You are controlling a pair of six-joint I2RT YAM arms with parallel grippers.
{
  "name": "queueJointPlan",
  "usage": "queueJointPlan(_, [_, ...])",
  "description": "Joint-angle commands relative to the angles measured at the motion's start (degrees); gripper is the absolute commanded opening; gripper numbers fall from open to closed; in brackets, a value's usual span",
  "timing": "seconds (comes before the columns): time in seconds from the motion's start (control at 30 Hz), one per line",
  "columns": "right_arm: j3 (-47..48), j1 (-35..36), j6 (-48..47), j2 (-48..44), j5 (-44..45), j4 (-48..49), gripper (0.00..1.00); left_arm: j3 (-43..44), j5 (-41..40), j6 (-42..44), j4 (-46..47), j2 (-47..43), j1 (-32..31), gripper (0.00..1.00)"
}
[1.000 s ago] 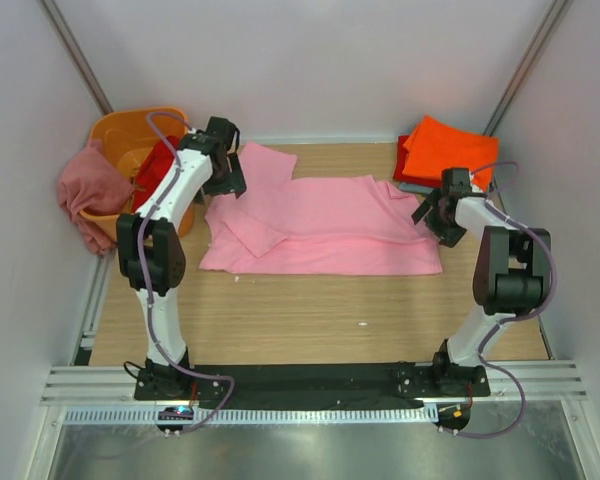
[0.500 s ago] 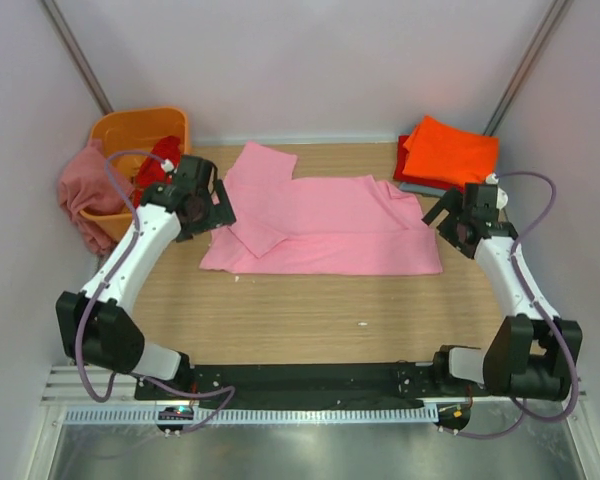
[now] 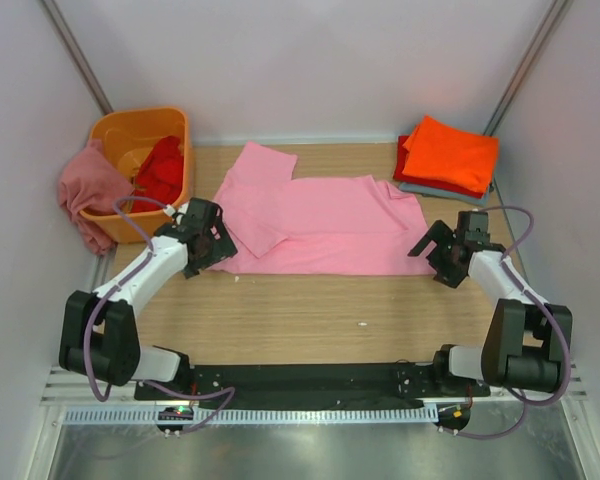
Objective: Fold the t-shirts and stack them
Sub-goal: Fold the tshirt
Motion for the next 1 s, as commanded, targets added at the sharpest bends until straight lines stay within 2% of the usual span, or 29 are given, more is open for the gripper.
queueJointPlan(0.0, [-0.26, -0.76, -0.25, 0.92, -1.9, 4.08, 1.0, -2.76, -4.89, -2.83, 8.38, -1.22, -0.05, 0.94])
queueJointPlan(0.3, [-0.35, -1.72, -0.87, 2.16, 1.6, 3.29, 1.0, -5.57, -9.1, -5.65, 12.18, 3.61, -0.05, 0.9])
queueJointPlan(0.4, [-1.23, -2.6, -0.69, 2.16, 2.14, 3.99, 1.0, -6.63, -9.81, -5.48, 14.37, 4.4, -0.05, 0.83])
queueJointPlan(0.5, [-2.11, -3.31, -0.43, 3.3, 2.4, 4.96, 0.99, -6.9, -10.69, -5.04, 16.22, 5.9, -0.05, 0.66])
queueJointPlan(0.53, [-2.28, -3.4, -0.43, 3.82, 2.23, 5.22, 0.98, -6.98, -10.95, -5.04, 16.48, 6.25, -0.05, 0.58])
queueJointPlan(0.6, [-2.46, -3.66, -0.17, 4.88, 1.79, 6.53, 0.93, -6.9, -11.13, -4.95, 17.1, 7.3, -0.05, 0.48])
queueJointPlan(0.63, [-2.81, -3.66, 0.36, 5.15, 1.09, 7.06, 0.9, -6.9, -11.04, -4.95, 17.28, 7.48, -0.05, 0.36])
queueJointPlan(0.67, [-2.99, -3.66, 0.54, 5.84, 0.82, 8.03, 0.83, -6.9, -10.96, -4.77, 17.63, 7.74, -0.05, 0.29])
queueJointPlan(0.73, [-3.78, -3.66, 1.24, 6.03, 0.56, 8.82, 0.77, -7.16, -10.96, -4.69, 17.8, 7.75, -0.05, 0.14])
queueJointPlan(0.83, [-4.22, -3.66, 1.51, 6.73, 1.17, 9.97, 0.55, -7.42, -11.04, -4.51, 17.98, 7.39, -0.05, 0.01])
queueJointPlan(0.87, [-4.13, -3.66, 1.5, 6.9, 1.26, 10.14, 0.41, -7.51, -11.04, -4.6, 17.98, 7.31, -0.05, 0.0])
queueJointPlan(0.93, [-4.39, -3.66, 1.51, 7.0, 1.52, 10.15, 0.23, -7.6, -10.69, -4.42, 17.89, 6.87, -0.05, 0.0])
queueJointPlan(0.97, [-4.48, -3.66, 1.5, 6.73, 1.78, 9.88, 0.06, -7.69, -10.43, -4.51, 17.72, 6.61, -0.05, 0.0])
